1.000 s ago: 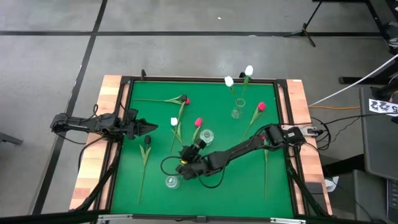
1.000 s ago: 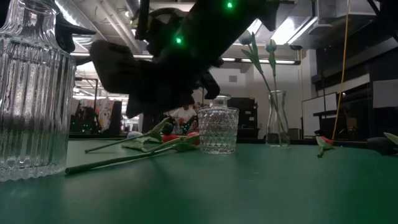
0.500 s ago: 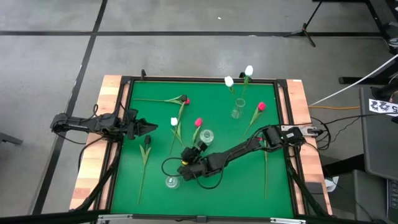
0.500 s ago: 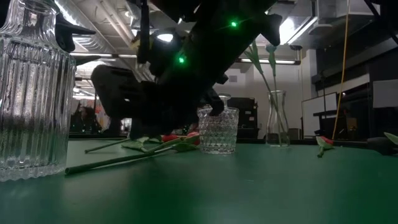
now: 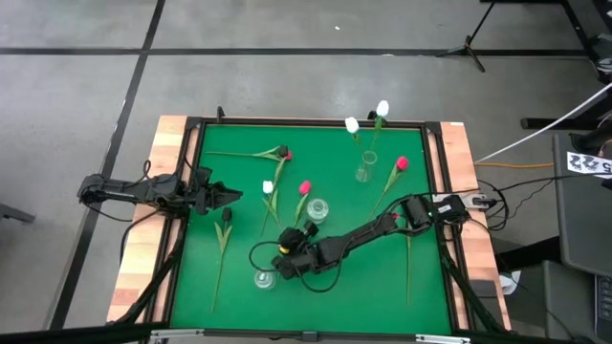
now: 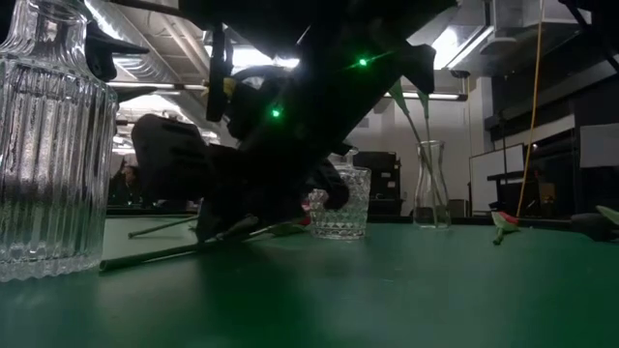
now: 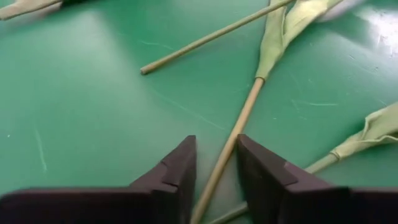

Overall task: Sort flowers into vase by color
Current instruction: Put the white tulip into the top transparent flower vase

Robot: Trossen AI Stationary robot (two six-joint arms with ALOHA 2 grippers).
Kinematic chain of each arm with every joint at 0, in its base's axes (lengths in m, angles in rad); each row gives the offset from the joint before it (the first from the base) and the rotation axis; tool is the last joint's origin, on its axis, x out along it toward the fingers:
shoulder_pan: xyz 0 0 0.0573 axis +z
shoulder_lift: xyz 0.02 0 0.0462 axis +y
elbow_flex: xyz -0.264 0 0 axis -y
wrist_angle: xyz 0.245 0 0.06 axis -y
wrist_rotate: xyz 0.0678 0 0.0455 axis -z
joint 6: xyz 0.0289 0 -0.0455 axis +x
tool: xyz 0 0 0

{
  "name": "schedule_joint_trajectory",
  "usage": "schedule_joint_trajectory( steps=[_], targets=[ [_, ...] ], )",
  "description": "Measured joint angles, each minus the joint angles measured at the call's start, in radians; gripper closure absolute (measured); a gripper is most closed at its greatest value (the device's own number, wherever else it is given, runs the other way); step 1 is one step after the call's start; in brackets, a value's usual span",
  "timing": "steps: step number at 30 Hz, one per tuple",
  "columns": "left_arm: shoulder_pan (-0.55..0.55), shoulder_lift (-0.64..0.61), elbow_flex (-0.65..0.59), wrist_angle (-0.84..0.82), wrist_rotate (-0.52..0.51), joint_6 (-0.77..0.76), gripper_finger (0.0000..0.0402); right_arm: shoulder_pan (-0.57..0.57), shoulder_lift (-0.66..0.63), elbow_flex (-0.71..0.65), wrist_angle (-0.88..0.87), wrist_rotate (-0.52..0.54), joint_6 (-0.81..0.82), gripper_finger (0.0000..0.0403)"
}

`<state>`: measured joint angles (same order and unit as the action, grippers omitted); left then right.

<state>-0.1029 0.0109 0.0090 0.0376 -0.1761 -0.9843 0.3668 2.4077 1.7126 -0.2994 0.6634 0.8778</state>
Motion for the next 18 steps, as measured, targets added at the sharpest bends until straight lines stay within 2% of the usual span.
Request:
schedule_joint_trajectory(
  steps=[4, 6, 10, 14, 18],
  targets=[
    [0.000, 0.000, 0.000, 0.000, 0.000, 0.008, 0.0202, -0.001, 0.000, 0.000, -0.011, -0.013, 0.046, 0.0371],
    [0.000, 0.000, 0.000, -0.001, 0.000, 0.008, 0.0202, -0.002, 0.000, 0.000, -0.007, -0.027, 0.060, 0.0392],
    [0.000, 0.000, 0.000, 0.000, 0.000, 0.013, 0.0202, -0.002, 0.000, 0.000, -0.007, -0.031, 0.104, 0.0383],
    [0.000, 0.000, 0.000, 0.000, 0.000, 0.015, 0.0202, 0.004, -0.008, -0.002, 0.000, -0.022, 0.115, 0.0397],
    [0.000, 0.000, 0.000, 0.000, 0.000, 0.015, 0.0202, 0.004, -0.033, -0.006, -0.009, -0.031, 0.113, 0.0394]
  ],
)
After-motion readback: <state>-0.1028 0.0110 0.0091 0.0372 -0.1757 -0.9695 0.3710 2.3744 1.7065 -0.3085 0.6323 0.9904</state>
